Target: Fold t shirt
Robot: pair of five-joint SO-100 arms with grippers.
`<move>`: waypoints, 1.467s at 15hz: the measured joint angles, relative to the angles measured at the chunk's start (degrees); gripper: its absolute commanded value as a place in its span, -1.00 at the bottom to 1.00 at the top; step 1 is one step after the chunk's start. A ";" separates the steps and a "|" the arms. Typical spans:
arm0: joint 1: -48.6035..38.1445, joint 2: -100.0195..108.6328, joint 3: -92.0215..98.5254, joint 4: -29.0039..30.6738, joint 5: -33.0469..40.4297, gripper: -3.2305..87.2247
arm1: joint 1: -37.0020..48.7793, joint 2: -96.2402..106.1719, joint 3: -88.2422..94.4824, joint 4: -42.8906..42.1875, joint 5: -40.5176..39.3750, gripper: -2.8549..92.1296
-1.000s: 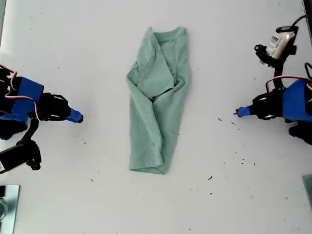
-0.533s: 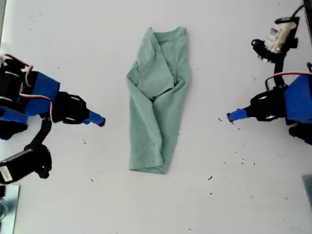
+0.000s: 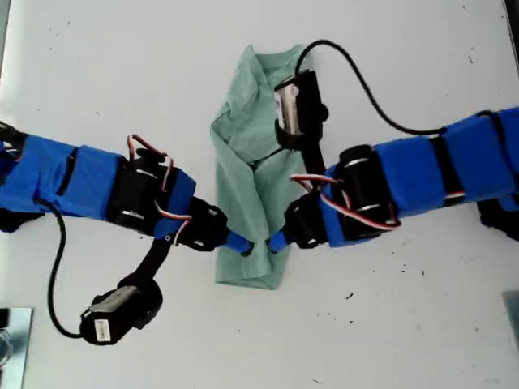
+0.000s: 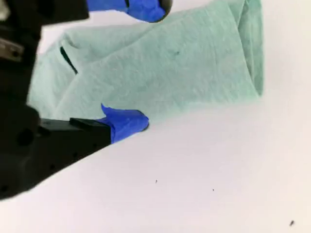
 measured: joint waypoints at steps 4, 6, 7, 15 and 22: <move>0.00 -7.47 -0.44 -0.09 -0.18 -0.21 | -1.32 -10.81 -4.04 -3.25 4.39 -0.34; -0.09 -10.72 -1.05 -1.14 0.00 -0.28 | -1.67 -15.64 -4.31 -7.56 5.45 -0.36; -0.35 -11.95 -2.20 -1.85 0.00 -0.39 | -1.85 -17.93 -4.92 -10.37 6.06 -0.40; 1.76 -13.62 -4.92 -10.46 1.14 -0.93 | -5.10 -21.53 -9.14 -15.03 8.61 -0.92; 8.35 -7.56 -4.75 -15.64 3.87 -0.93 | -12.04 -3.16 -4.83 -7.29 7.82 -0.92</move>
